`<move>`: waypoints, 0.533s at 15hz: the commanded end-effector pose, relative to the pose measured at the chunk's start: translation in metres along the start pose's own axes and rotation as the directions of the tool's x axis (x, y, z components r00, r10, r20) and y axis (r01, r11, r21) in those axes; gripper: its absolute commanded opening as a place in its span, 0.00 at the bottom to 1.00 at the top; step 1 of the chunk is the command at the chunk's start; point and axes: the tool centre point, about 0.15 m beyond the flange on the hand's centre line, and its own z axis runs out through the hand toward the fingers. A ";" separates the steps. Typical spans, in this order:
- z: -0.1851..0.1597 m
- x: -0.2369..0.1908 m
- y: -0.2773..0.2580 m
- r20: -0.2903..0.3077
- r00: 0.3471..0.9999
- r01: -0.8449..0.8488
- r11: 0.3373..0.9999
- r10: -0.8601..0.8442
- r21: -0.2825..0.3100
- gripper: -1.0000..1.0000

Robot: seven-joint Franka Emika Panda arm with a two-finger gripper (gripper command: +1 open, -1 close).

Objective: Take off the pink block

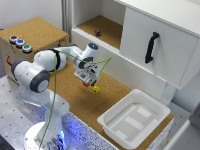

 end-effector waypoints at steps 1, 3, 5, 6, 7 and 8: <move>0.000 -0.010 0.000 -0.028 1.000 -0.012 0.999 0.011 -0.034 1.00; 0.000 -0.010 0.000 -0.028 1.000 -0.012 0.999 0.011 -0.034 1.00; 0.000 -0.010 0.000 -0.028 1.000 -0.012 0.999 0.011 -0.034 1.00; 0.000 -0.010 0.000 -0.028 1.000 -0.012 0.999 0.011 -0.034 1.00; -0.005 -0.001 0.007 -0.022 1.000 -0.018 1.000 0.019 0.017 1.00; -0.011 -0.002 0.013 -0.027 1.000 -0.014 1.000 0.014 0.017 1.00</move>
